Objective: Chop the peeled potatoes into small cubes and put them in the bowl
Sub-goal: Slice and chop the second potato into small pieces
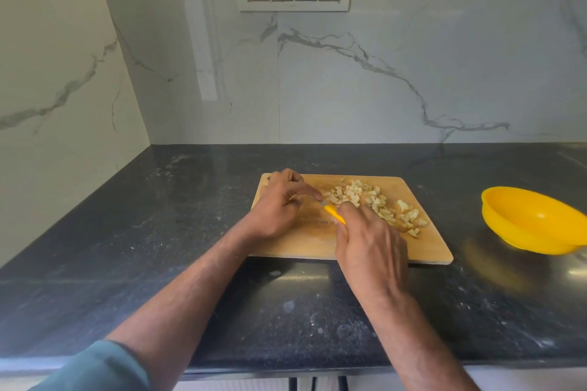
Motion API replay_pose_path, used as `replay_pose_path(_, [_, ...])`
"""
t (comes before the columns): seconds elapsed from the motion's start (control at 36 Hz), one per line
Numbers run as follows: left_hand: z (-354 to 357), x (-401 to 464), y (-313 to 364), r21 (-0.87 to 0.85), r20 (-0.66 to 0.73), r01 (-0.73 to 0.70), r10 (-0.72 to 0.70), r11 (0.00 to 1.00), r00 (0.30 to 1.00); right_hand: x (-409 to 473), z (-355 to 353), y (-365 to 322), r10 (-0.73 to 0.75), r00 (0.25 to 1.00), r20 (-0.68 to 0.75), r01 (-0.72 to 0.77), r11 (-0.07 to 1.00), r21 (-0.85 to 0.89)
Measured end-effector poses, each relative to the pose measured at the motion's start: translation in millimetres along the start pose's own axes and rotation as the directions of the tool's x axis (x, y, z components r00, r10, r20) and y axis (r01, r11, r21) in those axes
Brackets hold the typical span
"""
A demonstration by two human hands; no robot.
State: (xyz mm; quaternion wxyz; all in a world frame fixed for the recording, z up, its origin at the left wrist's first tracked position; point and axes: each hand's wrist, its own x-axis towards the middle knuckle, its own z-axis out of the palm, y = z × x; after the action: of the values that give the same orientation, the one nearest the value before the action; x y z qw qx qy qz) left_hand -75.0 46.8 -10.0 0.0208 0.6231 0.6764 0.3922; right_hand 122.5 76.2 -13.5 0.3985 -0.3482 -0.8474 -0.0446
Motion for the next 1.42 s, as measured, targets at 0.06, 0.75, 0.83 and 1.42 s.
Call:
replay_pose_path(0.06, [-1, -1, 1, 0.062, 0.018, 0.054, -0.055, 0.997, 0.998, 0, 0, 0, -0.003, 1.0, 0.003, 0.003, 1.0, 0.005])
replay_pose_path(0.75, [-25, -5, -22, -0.12, -0.395, 0.293, -0.316, 0.949, 0.863, -5, 4, -21, -0.112, 0.988, 0.103, 0.098, 0.986, 0.134])
replay_pose_path(0.83, [-33, -11, -27, -0.159, -0.441, 0.33, -0.366, 0.931, 0.819, -7, 1, -31, -0.213, 0.974, 0.083, 0.201, 0.97, 0.134])
replay_pose_path(1.42, [-79, -73, -40, -0.172, -0.525, 0.512, -0.518, 0.842, 0.675, -27, 8, -114, -0.489, 0.855, 0.172, 0.44, 0.86, 0.258])
